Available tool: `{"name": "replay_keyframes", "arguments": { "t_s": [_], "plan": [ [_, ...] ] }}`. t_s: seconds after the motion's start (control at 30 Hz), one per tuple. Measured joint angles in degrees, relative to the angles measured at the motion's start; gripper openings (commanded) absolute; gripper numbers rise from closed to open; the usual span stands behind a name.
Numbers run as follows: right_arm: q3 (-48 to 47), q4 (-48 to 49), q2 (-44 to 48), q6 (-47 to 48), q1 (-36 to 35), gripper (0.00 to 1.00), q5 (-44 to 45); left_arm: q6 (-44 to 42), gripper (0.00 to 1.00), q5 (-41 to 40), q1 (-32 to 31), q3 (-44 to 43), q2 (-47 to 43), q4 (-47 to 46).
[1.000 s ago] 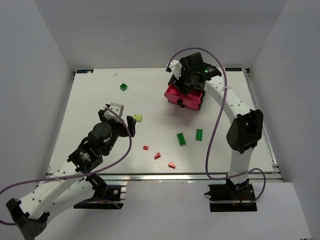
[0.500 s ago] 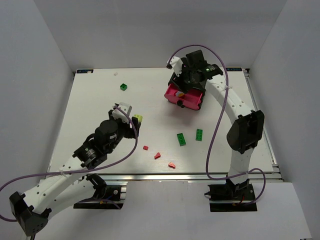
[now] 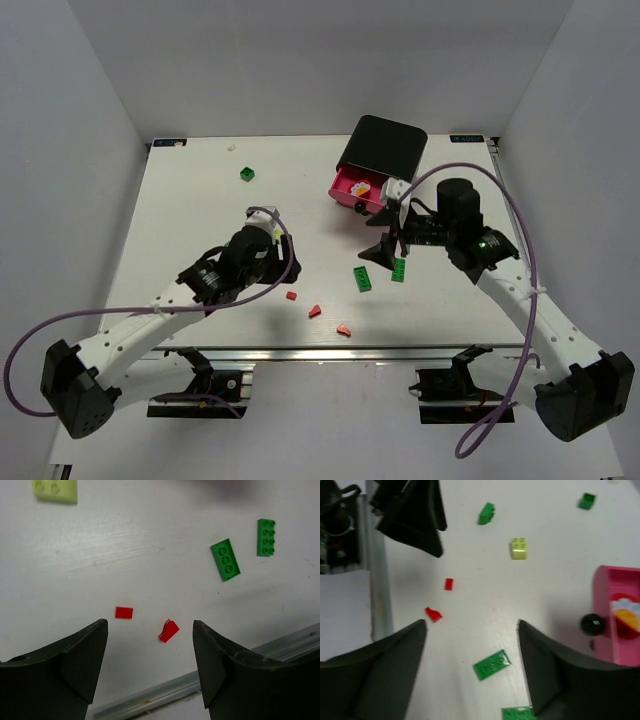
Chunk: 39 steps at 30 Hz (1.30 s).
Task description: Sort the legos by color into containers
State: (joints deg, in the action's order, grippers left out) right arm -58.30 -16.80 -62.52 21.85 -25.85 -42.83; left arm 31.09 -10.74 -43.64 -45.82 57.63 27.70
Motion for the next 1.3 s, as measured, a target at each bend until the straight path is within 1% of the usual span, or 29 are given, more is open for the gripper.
{"name": "replay_keyframes", "arguments": {
  "t_s": [0.03,0.07,0.1,0.13,0.17,0.2,0.3,0.37,0.57,0.77,1.0,1.23,1.3],
  "plan": [
    [1.95,0.66,0.87,0.07,0.0,0.56,-1.79,2.95,0.79,-0.44,-0.07,-1.07,2.12,1.51],
    [3.8,1.4,0.92,-0.04,0.0,0.17,-2.97,5.86,0.79,-0.9,-0.13,-2.14,4.28,3.1],
    [5.18,1.75,0.7,-0.35,0.0,0.05,-3.69,8.48,0.78,-1.25,-0.17,-2.93,6.4,4.31],
    [6.32,1.95,0.44,-1.31,0.04,0.0,-3.96,11.69,0.77,-1.4,-0.28,-3.65,8.85,5.66],
    [7.17,2.21,0.28,-1.95,0.17,0.01,-3.82,14.4,0.76,-1.42,-0.37,-4.04,10.99,6.84],
    [8.02,2.54,0.26,-2.75,0.35,0.03,-3.43,17.09,0.76,-1.4,-0.39,-4.37,13.18,8.11],
    [10.23,5.29,0.94,-5.9,1.22,0.14,-0.74,24.68,0.74,-1.2,-0.46,-4.5,17.84,11.41],
    [11.5,6.95,2.03,-7.69,2.12,0.22,1.22,29.46,0.73,-1.25,-0.46,-4.35,18.84,12.85],
    [12.92,9.94,5.57,-11.1,5.31,0.22,3.93,40.22,0.69,-1.11,-0.46,-2.56,17.86,12.15],
    [14.23,11.02,7.15,-12.5,6.78,0.22,3.89,46.84,0.66,1.07,-0.46,-1.55,23.65,8.87],
    [14.93,11.19,7.69,-12.94,8.11,0.21,3.85,50.12,0.63,1.88,0.02,-1.42,27.61,6.82],
    [15.06,11.23,8.59,-13.18,9.03,0.18,3.67,51.54,0.54,1.9,0.04,-1.46,30.51,5.97],
    [15.06,11.26,8.94,-13.33,9.29,0.18,3.63,51.65,0.53,1.81,0.04,-1.97,31.12,5.88]
  ]
}}
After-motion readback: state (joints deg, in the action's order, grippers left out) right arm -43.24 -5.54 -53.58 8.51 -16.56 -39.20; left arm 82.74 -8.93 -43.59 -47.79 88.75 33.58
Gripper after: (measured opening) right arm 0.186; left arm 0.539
